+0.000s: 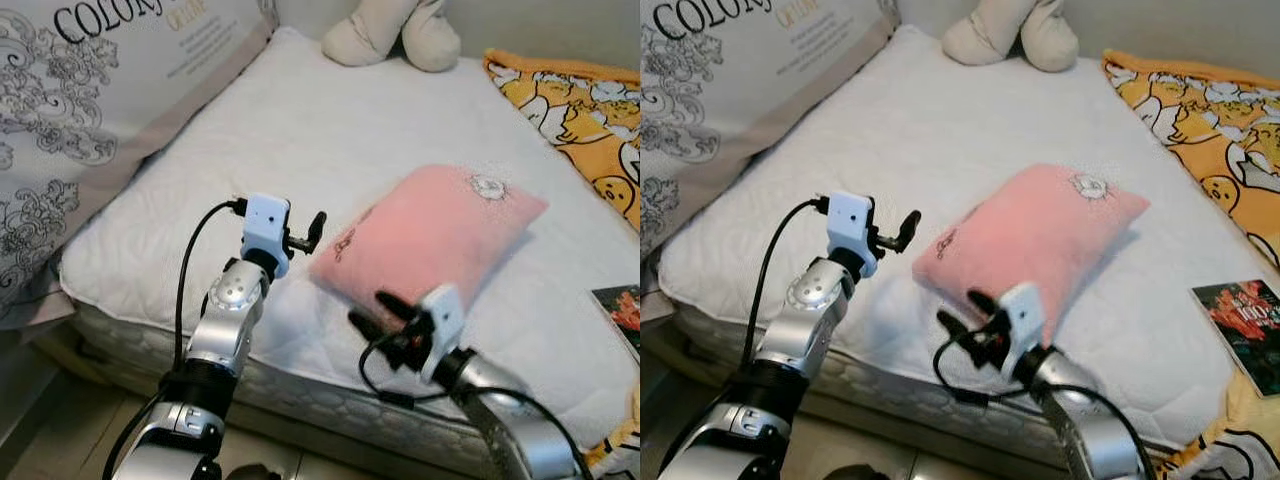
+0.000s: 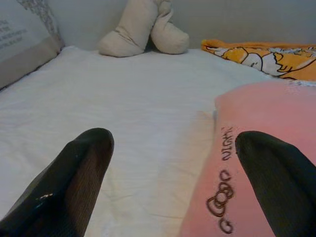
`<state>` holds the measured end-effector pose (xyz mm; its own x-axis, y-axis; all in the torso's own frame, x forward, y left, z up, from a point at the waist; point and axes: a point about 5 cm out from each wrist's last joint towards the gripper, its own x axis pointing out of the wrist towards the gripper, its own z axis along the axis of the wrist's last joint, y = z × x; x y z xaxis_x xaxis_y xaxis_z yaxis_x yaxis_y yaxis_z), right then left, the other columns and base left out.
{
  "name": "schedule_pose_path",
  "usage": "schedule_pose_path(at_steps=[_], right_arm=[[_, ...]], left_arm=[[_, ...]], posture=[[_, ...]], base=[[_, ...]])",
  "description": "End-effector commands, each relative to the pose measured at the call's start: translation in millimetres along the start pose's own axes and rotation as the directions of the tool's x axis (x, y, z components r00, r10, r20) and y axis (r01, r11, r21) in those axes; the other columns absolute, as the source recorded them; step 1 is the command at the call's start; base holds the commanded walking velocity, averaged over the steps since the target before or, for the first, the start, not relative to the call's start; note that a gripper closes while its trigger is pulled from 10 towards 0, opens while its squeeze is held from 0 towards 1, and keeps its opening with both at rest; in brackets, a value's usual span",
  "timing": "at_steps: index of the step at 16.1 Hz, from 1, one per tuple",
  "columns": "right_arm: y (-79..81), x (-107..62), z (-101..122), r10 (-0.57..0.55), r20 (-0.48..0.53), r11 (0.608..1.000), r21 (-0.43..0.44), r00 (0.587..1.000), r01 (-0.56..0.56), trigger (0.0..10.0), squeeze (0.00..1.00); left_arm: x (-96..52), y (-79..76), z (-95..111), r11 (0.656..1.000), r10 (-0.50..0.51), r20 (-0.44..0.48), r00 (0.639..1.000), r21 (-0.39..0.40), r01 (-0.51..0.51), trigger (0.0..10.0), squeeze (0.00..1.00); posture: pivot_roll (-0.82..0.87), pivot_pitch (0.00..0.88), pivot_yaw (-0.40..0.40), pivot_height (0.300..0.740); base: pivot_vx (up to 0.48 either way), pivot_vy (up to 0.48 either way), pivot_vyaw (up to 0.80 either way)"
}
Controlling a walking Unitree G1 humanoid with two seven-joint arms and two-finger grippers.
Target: Clean up the room
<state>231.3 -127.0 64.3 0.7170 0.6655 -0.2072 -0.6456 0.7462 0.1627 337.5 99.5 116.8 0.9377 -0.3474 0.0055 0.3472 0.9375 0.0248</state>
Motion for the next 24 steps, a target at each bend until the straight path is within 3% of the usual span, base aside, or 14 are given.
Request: schedule_pose_path(at_steps=[1,3,7,9,12,14,15,16,18,19,20,22,24], right_arm=[[-15.9,-1.7,-22,-0.080,-0.104,0.996,-0.041,0.991,0.077,10.0,0.00],[-36.3,-3.0,-39,-0.202,-0.186,0.974,-0.143,0.962,0.177,10.0,0.00],[-76.0,-5.0,-29,-0.494,-0.114,0.860,-0.209,0.862,0.466,10.0,0.00],[-84.6,-6.4,-27,-0.550,-0.088,0.822,-0.228,0.830,0.521,10.0,0.00],[-114.0,-29.2,-24,-0.695,-0.053,0.694,-0.310,0.717,0.650,10.0,0.00],[-134.4,-55.8,-23,-0.760,-0.060,0.599,-0.453,0.647,0.660,10.0,0.00],[-141.8,-67.6,-23,-0.781,-0.064,0.573,-0.467,0.621,0.673,10.0,0.00],[-143.7,-72.5,-22,-0.780,-0.063,0.575,-0.466,0.622,0.673,10.0,0.00],[-124.2,-54.1,-18,-0.666,-0.033,0.704,-0.356,0.745,0.614,10.0,0.00],[-101.7,-33.6,-16,-0.589,0.002,0.775,-0.280,0.808,0.566,10.0,0.00],[-84.7,-19.9,-16,-0.548,0.027,0.816,-0.205,0.836,0.541,10.0,0.00],[-64.2,-5.3,-11,-0.524,0.084,0.842,-0.097,0.848,0.530,10.0,0.00],[-51.5,0.7,-11,-0.491,0.088,0.865,-0.066,0.866,0.497,10.0,0.00]], left_arm=[[-0.3,-2.5,1,1.000,-0.002,0.004,1.000,0.002,0.002,10.0,0.00],[0.7,-3.1,2,1.000,-0.007,0.005,1.000,0.004,0.007,10.0,0.00],[2.7,-2.3,4,1.000,-0.003,0.012,1.000,0.005,0.003,10.0,0.00],[2.6,-2.7,3,1.000,-0.004,0.013,1.000,0.007,0.004,10.0,0.00],[2.2,-3.4,3,1.000,-0.007,0.015,1.000,0.006,0.007,10.0,0.00],[1.0,-5.7,3,1.000,-0.014,0.015,1.000,0.003,0.014,10.0,0.00],[0.2,-7.0,2,1.000,-0.018,0.014,1.000,0.001,0.018,10.0,0.00],[-0.6,-7.8,1,1.000,-0.020,0.011,1.000,-0.001,0.020,10.0,0.00],[-2.3,-8.5,-3,1.000,-0.025,-0.004,1.000,-0.005,0.025,10.0,0.00],[-1.8,-8.5,-4,1.000,-0.026,-0.008,1.000,-0.003,0.026,10.0,0.00],[-1.0,-8.3,-4,1.000,-0.025,-0.011,1.000,-0.001,0.025,10.0,0.00],[0.0,-7.5,-3,1.000,-0.023,-0.013,1.000,0.002,0.023,10.0,0.00],[0.2,-6.4,-3,1.000,-0.020,-0.013,1.000,0.002,0.020,10.0,0.00]], posture=[[0.01,0.000,0.005,0.740],[0.01,0.000,0.003,0.740],[0.02,0.000,-0.002,0.740],[0.02,0.000,-0.006,0.740],[0.02,0.000,-0.006,0.740],[0.02,0.000,-0.006,0.740],[0.02,0.000,-0.006,0.740],[0.02,0.000,-0.004,0.740],[0.01,0.000,-0.001,0.740],[0.00,0.000,-0.001,0.740],[0.01,0.000,-0.002,0.740],[0.01,0.000,-0.004,0.740],[0.01,0.000,-0.004,0.740]], base=[[0.000,0.000,0.00],[0.000,0.000,0.00],[0.000,0.000,0.00],[0.000,0.000,0.00],[0.000,0.000,0.00],[0.000,0.000,0.00],[0.000,0.000,0.00],[0.000,0.000,0.00],[0.000,0.000,0.00],[0.000,0.000,0.00],[0.000,0.000,0.00],[0.000,0.000,0.00],[0.000,0.000,0.00]])
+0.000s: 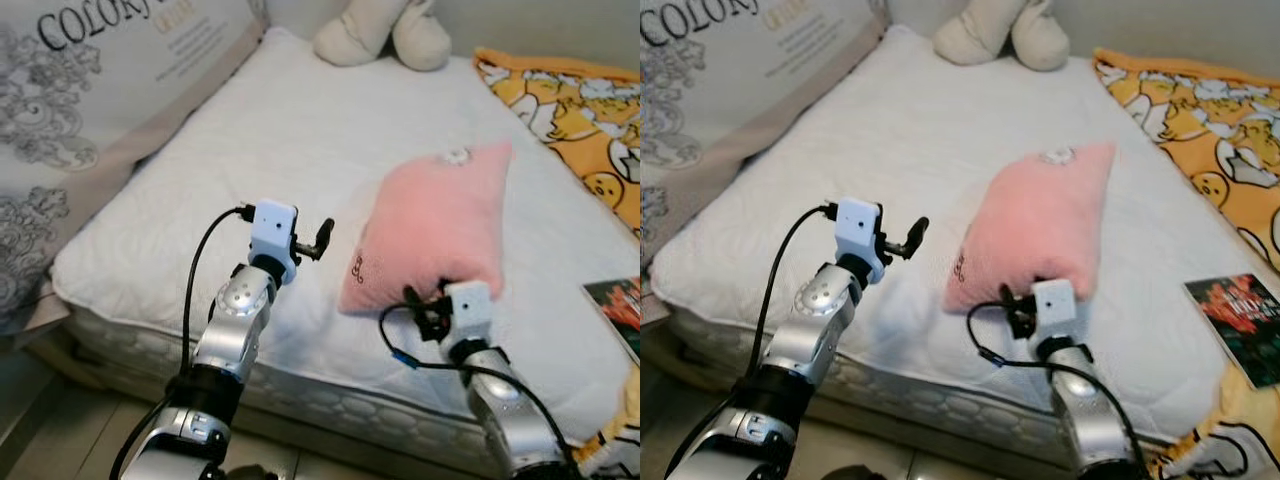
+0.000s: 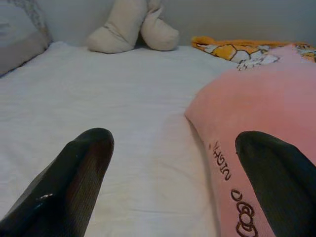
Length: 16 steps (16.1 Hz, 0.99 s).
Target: Clean up the room
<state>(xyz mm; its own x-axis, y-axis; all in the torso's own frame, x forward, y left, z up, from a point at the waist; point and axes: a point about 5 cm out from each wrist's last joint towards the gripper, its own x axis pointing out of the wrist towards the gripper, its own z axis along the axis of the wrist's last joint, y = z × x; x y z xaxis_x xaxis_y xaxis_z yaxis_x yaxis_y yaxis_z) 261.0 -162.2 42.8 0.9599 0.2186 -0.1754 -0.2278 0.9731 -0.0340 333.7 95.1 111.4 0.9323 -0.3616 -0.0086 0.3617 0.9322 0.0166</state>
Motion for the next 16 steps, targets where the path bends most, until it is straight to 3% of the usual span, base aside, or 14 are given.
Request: schedule_pose_path(at_steps=[1,3,6,9,10,12,14,15,16], right_arm=[[-2.0,-4.4,-4,0.009,-0.025,1.000,0.009,1.000,-0.009,10.0,0.00],[-14.0,-17.2,-12,0.009,-0.083,1.000,-0.027,0.997,-0.011,10.0,0.00],[-25.2,-29.4,-7,0.045,-0.093,0.998,-0.029,0.995,-0.048,10.0,0.00],[-21.8,-43.1,8,0.138,-0.053,0.990,-0.010,0.989,-0.139,10.0,0.00],[-19.2,-57.3,7,0.215,-0.094,0.976,-0.013,0.972,-0.217,10.0,0.00],[-19.9,-68.2,4,0.263,-0.134,0.964,-0.004,0.955,-0.266,10.0,0.00],[-25.7,-60.3,15,0.195,-0.072,0.981,0.021,0.978,-0.194,10.0,0.00],[-39.6,-47.5,32,0.036,0.026,0.999,0.018,0.999,-0.037,10.0,0.00],[-53.9,-37.4,48,-0.130,0.121,0.992,0.021,0.984,0.128,10.0,0.00]], left_arm=[[2.0,-0.6,3,1.000,-0.004,0.001,1.000,0.010,0.004,10.0,0.00],[1.4,-0.7,2,1.000,-0.003,0.000,1.000,0.009,0.003,10.0,0.00],[-0.2,-1.4,1,1.000,-0.007,-0.002,1.000,0.006,0.007,10.0,0.00],[-1.3,-2.4,1,1.000,-0.010,-0.001,1.000,0.006,0.010,10.0,0.00],[-2.4,-2.3,0,1.000,-0.011,-0.002,1.000,0.005,0.011,10.0,0.00],[-3.8,-3.3,-1,1.000,-0.013,-0.006,1.000,0.004,0.013,10.0,0.00],[-3.0,-4.2,-1,1.000,-0.015,-0.007,1.000,0.002,0.015,10.0,0.00],[-2.1,-5.4,0,1.000,-0.016,-0.002,1.000,-0.003,0.016,10.0,0.00],[-1.1,-5.9,1,1.000,-0.015,0.001,1.000,-0.006,0.015,10.0,0.00]], posture=[[0.01,0.000,-0.005,0.740],[0.01,0.000,-0.003,0.740],[0.00,0.000,-0.001,0.740],[0.01,0.000,-0.004,0.740],[0.00,0.000,-0.003,0.740],[0.00,0.000,-0.002,0.740],[0.00,0.000,0.000,0.740],[0.00,0.000,0.001,0.740],[0.00,0.000,0.004,0.740]], base=[[0.000,0.000,0.00],[0.000,0.000,0.00],[0.000,0.000,0.00],[0.000,0.000,0.00],[0.000,0.000,0.00],[0.000,0.000,0.00],[0.000,0.000,0.00],[0.000,0.000,0.00],[0.000,0.000,0.00]])
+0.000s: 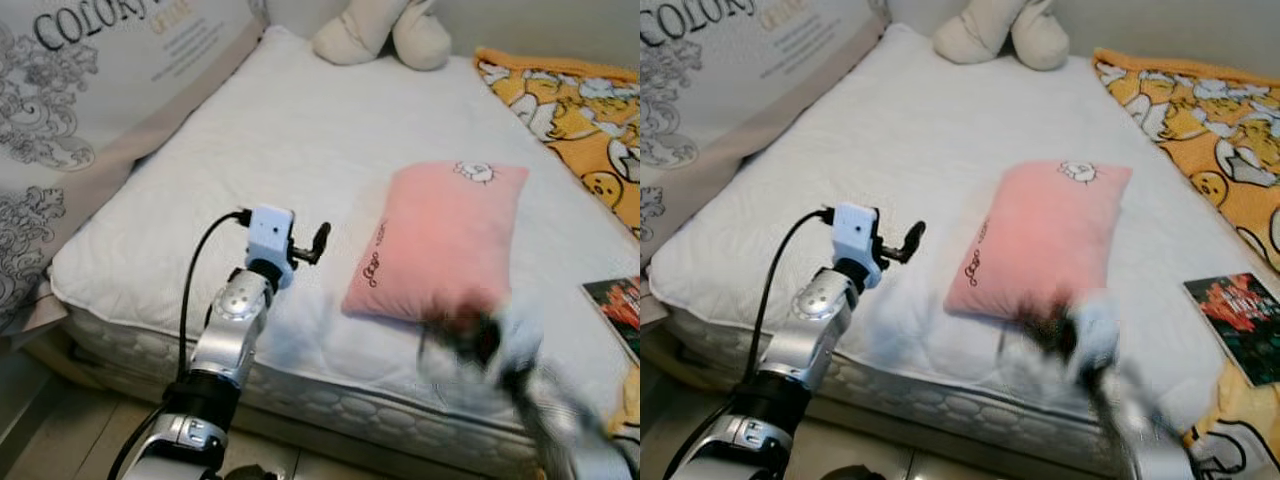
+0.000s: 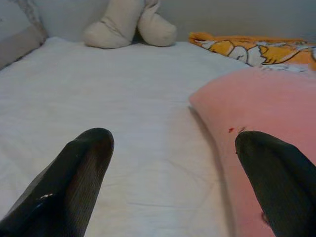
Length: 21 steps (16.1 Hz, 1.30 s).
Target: Clean up the room
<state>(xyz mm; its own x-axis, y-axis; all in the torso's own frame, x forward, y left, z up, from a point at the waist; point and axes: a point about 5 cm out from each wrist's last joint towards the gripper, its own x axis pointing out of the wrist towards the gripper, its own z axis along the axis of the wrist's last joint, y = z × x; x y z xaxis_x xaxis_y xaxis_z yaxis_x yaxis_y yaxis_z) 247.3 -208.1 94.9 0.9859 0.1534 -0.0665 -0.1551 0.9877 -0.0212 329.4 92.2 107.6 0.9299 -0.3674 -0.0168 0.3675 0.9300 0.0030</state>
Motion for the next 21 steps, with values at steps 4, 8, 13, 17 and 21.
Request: schedule_pose_path(at_steps=[4,8,13,17,21], right_arm=[[-14.6,8.8,19,-0.227,0.133,0.972,-0.031,0.965,0.233,10.0,0.00],[-4.0,9.1,3,-0.272,0.120,0.960,-0.040,0.955,0.279,10.0,0.00],[-6.4,10.1,-9,-0.315,0.102,0.946,-0.052,0.944,0.321,10.0,0.00],[-7.3,13.7,-9,-0.304,0.104,0.948,-0.066,0.947,0.312,10.0,0.00],[-10.1,16.1,-7,-0.323,0.119,0.943,-0.050,0.939,0.330,10.0,0.00]], left_arm=[[2.7,-1.9,8,1.000,0.001,0.026,1.000,-0.006,-0.001,10.0,0.00],[1.6,-5.7,11,1.000,0.003,0.053,0.999,0.013,-0.004,10.0,0.00],[2.6,-9.7,11,1.000,-0.019,0.056,0.998,0.016,0.018,10.0,0.00],[6.8,-2.5,11,1.000,0.019,0.038,0.999,-0.005,-0.019,10.0,0.00],[6.6,-2.3,11,1.000,0.012,0.038,0.999,0.009,-0.012,10.0,0.00]], posture=[[0.00,0.000,0.001,0.740],[0.00,0.000,0.000,0.740],[-0.01,0.000,0.005,0.740],[-0.01,0.000,0.003,0.740],[0.00,0.000,0.002,0.740]], base=[[0.000,0.000,0.00],[0.066,-0.206,0.00],[0.262,-0.400,0.00],[0.069,-0.097,0.00],[0.000,0.000,0.00]])
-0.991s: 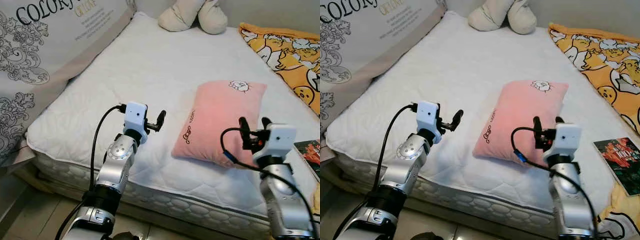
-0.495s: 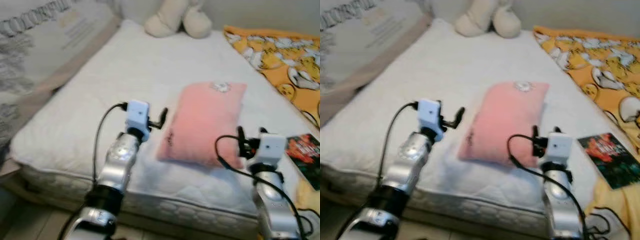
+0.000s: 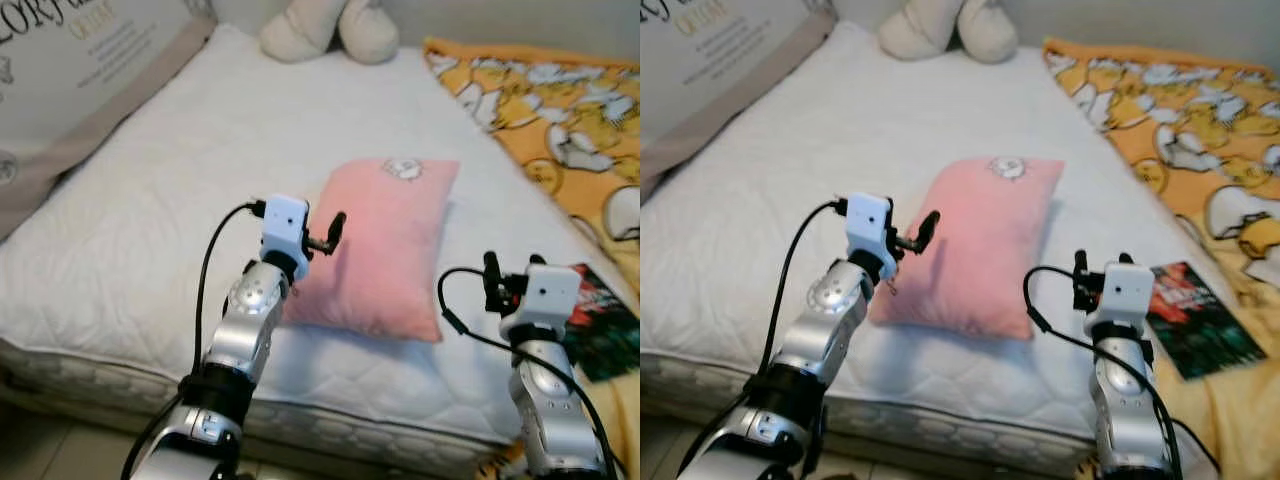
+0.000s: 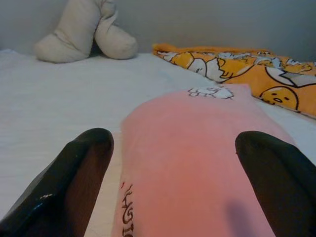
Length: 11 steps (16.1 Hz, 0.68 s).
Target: Clean up the room
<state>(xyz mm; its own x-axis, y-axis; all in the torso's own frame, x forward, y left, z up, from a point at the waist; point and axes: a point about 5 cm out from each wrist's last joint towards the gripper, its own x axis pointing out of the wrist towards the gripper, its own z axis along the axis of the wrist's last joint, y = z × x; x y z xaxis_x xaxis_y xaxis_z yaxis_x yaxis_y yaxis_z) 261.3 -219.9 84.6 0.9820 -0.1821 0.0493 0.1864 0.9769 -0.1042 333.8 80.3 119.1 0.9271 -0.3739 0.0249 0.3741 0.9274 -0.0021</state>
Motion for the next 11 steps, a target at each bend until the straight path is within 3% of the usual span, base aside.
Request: schedule_pose_path(at_steps=[1,5,11], right_arm=[[3.6,3.0,2,-0.007,0.012,1.000,0.027,1.000,0.007,10.0,0.00],[3.1,10.0,2,-0.016,0.006,0.999,0.038,1.000,0.016,10.0,0.00],[0.1,13.9,2,-0.047,0.001,0.998,0.053,0.999,0.046,10.0,0.00]], left_arm=[[-1.8,5.8,0,1.000,0.006,0.001,1.000,0.016,-0.006,10.0,0.00],[2.4,2.6,4,0.998,-0.020,0.008,1.000,0.065,0.020,10.0,0.00],[2.7,-2.1,3,0.996,-0.051,0.002,0.999,0.070,0.050,10.0,0.00]], posture=[[0.00,0.000,0.002,0.740],[-0.01,0.000,0.006,0.740],[-0.01,0.000,0.005,0.740]], base=[[0.000,0.000,0.00],[0.000,0.000,0.00],[0.000,0.000,0.00]])
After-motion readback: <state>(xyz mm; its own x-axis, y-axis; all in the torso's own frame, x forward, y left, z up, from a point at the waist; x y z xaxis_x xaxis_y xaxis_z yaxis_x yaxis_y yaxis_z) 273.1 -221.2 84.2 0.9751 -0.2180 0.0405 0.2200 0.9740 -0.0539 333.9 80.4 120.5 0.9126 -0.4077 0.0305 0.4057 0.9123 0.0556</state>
